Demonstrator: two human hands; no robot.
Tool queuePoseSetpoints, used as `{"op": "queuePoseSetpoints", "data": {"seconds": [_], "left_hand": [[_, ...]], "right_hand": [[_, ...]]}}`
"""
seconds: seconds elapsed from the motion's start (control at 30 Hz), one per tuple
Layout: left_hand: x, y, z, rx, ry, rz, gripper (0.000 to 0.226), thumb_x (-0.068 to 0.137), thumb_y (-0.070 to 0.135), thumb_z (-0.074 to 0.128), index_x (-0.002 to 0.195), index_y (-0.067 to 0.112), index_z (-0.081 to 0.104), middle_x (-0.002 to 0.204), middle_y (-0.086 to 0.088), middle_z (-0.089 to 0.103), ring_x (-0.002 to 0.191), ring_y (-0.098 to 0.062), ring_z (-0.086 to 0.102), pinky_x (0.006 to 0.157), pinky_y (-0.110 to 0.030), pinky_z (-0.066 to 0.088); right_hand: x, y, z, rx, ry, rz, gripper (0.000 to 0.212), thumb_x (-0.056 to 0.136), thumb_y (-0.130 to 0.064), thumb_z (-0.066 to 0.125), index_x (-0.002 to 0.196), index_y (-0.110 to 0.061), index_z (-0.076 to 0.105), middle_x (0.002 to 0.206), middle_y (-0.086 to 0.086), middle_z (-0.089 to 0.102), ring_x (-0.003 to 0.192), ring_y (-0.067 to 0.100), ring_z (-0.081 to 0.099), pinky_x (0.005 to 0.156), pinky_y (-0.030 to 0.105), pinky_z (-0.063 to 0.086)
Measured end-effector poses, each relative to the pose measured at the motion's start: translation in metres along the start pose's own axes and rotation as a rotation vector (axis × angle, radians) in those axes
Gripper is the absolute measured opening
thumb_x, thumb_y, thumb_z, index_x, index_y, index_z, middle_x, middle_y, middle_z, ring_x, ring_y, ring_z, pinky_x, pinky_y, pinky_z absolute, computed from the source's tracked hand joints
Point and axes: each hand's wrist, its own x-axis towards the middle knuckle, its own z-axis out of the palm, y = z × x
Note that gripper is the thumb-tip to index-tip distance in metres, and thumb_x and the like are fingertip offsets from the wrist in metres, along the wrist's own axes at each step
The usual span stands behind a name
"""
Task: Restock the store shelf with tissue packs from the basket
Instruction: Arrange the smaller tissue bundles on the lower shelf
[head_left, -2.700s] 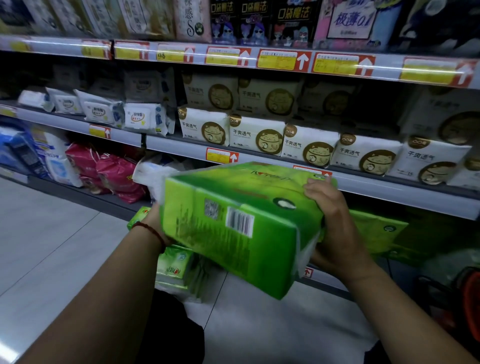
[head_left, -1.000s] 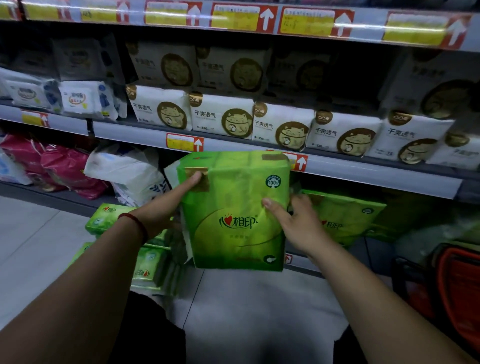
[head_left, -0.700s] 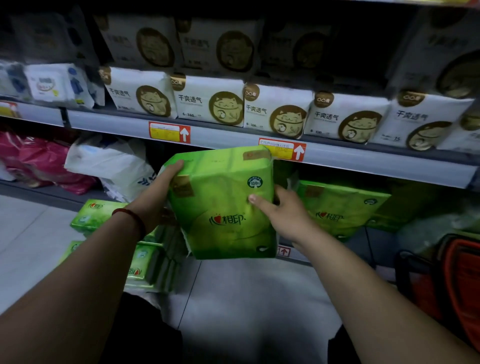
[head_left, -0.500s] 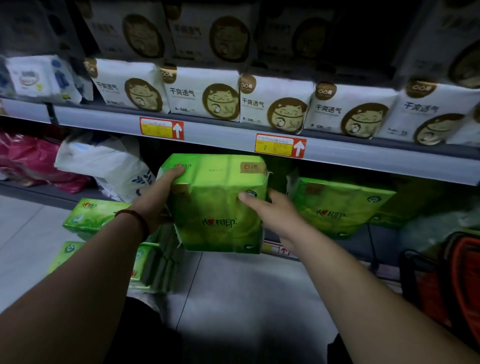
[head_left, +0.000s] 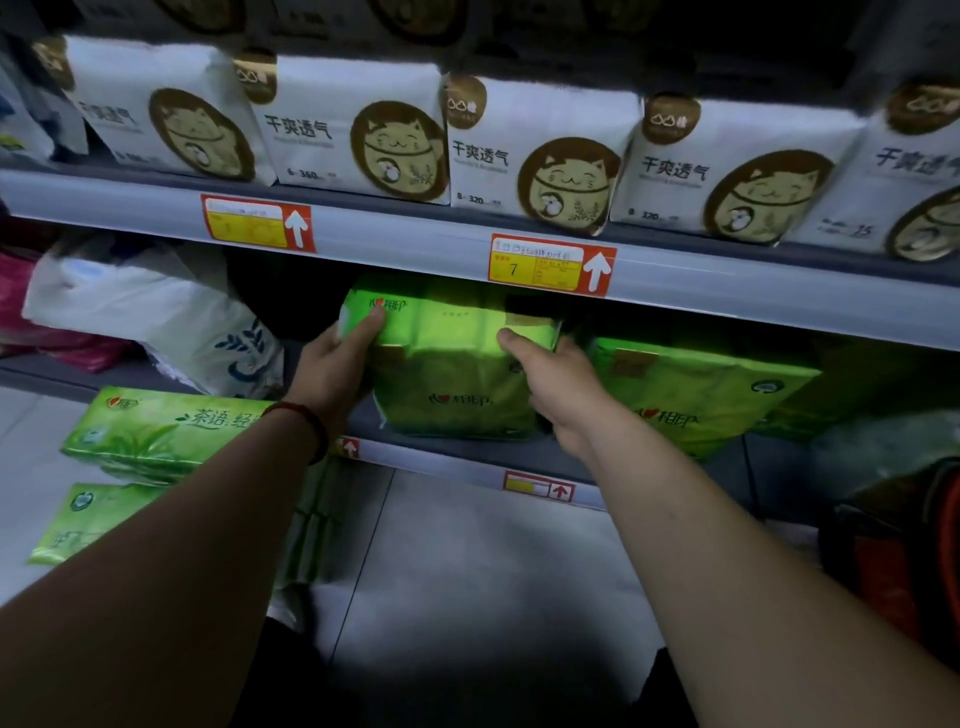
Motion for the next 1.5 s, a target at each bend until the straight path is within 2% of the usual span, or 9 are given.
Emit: {"op": "queuePoseSetpoints", "data": {"seconds": [0.33, 0.53, 0.83, 1.0, 1.1, 1.17, 1.23, 1.37, 1.5], "left_hand": [[0.022, -0.012, 0.018, 0.133, 0.113, -0.088, 0.100, 0.055, 0.086, 0.066, 0.128, 0.018, 0.064, 0.117, -0.007, 0.073, 0.101, -0.028, 0.072, 0.090, -0.053, 0.059], [0.020, -0.012, 0.028, 0.087, -0.010, -0.085, 0.042, 0.095, 0.044, 0.067, 0.113, 0.006, 0.069, 0.104, -0.010, 0.075, 0.090, -0.024, 0.073, 0.068, -0.034, 0.063], [0.020, -0.020, 0.041, -0.004, -0.090, -0.134, 0.041, 0.101, 0.037, 0.059, 0.127, 0.005, 0.064, 0.129, -0.020, 0.066, 0.121, -0.041, 0.063, 0.104, -0.047, 0.052], [0.015, -0.018, 0.050, -0.230, -0.077, -0.231, 0.046, 0.100, 0.045, 0.057, 0.133, 0.013, 0.060, 0.129, -0.013, 0.062, 0.108, -0.031, 0.067, 0.075, -0.048, 0.064], [0.010, -0.026, 0.053, -0.245, -0.138, -0.231, 0.087, 0.046, 0.057, 0.086, 0.117, 0.016, 0.058, 0.111, -0.005, 0.061, 0.097, -0.021, 0.068, 0.055, -0.036, 0.062], [0.012, -0.033, 0.059, -0.290, -0.188, -0.311, 0.093, 0.038, 0.055, 0.086, 0.119, 0.020, 0.056, 0.117, -0.005, 0.062, 0.115, -0.025, 0.062, 0.064, -0.035, 0.062], [0.021, -0.043, 0.067, -0.434, -0.215, -0.390, 0.071, 0.077, 0.028, 0.082, 0.139, 0.018, 0.049, 0.134, -0.010, 0.061, 0.126, -0.031, 0.058, 0.068, -0.034, 0.062], [0.029, -0.061, 0.081, -0.751, -0.279, -0.490, 0.079, 0.088, 0.074, 0.056, 0.146, 0.022, 0.050, 0.146, -0.024, 0.046, 0.132, -0.060, 0.042, 0.091, -0.073, 0.050], [0.039, -0.075, 0.093, -0.838, -0.277, -0.536, 0.092, 0.085, 0.078, 0.055, 0.155, 0.021, 0.038, 0.159, -0.029, 0.030, 0.134, -0.061, 0.042, 0.105, -0.066, 0.046]], "right_hand": [[0.008, 0.008, 0.010, 0.029, 0.109, 0.064, 0.089, 0.096, -0.051, 0.065, 0.164, -0.029, 0.011, 0.170, 0.000, 0.022, 0.153, 0.033, 0.029, 0.119, 0.055, 0.035], [0.003, 0.005, -0.002, 0.041, 0.179, 0.068, 0.090, 0.100, -0.043, 0.063, 0.165, -0.021, 0.005, 0.170, 0.003, 0.021, 0.154, 0.030, 0.027, 0.119, 0.044, 0.031], [0.000, 0.012, -0.031, 0.019, 0.159, 0.119, 0.066, 0.095, -0.024, 0.073, 0.152, -0.015, 0.041, 0.148, 0.007, 0.054, 0.131, 0.029, 0.054, 0.112, 0.047, 0.046], [-0.006, 0.007, -0.057, 0.488, 0.203, 0.351, 0.056, 0.106, -0.022, 0.052, 0.158, -0.015, 0.031, 0.158, 0.029, 0.034, 0.132, 0.048, 0.051, 0.106, 0.056, 0.050], [-0.003, 0.015, -0.079, 0.930, 0.362, 0.408, 0.062, 0.107, -0.044, 0.039, 0.163, -0.028, 0.018, 0.165, 0.026, 0.021, 0.138, 0.058, 0.039, 0.100, 0.077, 0.042], [-0.001, 0.019, -0.085, 1.130, 0.429, 0.391, 0.079, 0.099, -0.067, 0.041, 0.164, -0.035, 0.011, 0.169, 0.019, 0.011, 0.144, 0.060, 0.027, 0.094, 0.085, 0.037], [0.002, 0.018, -0.085, 1.223, 0.452, 0.366, 0.088, 0.093, -0.076, 0.044, 0.164, -0.038, 0.008, 0.171, 0.015, 0.005, 0.148, 0.059, 0.020, 0.092, 0.087, 0.035], [0.015, 0.014, -0.076, 1.308, 0.463, 0.333, 0.092, 0.091, -0.077, 0.047, 0.164, -0.037, 0.008, 0.171, 0.014, 0.005, 0.152, 0.054, 0.015, 0.096, 0.084, 0.037], [0.029, 0.015, -0.073, 1.335, 0.480, 0.307, 0.085, 0.092, -0.074, 0.050, 0.162, -0.040, 0.017, 0.169, 0.011, 0.012, 0.151, 0.055, 0.016, 0.089, 0.085, 0.041]]}}
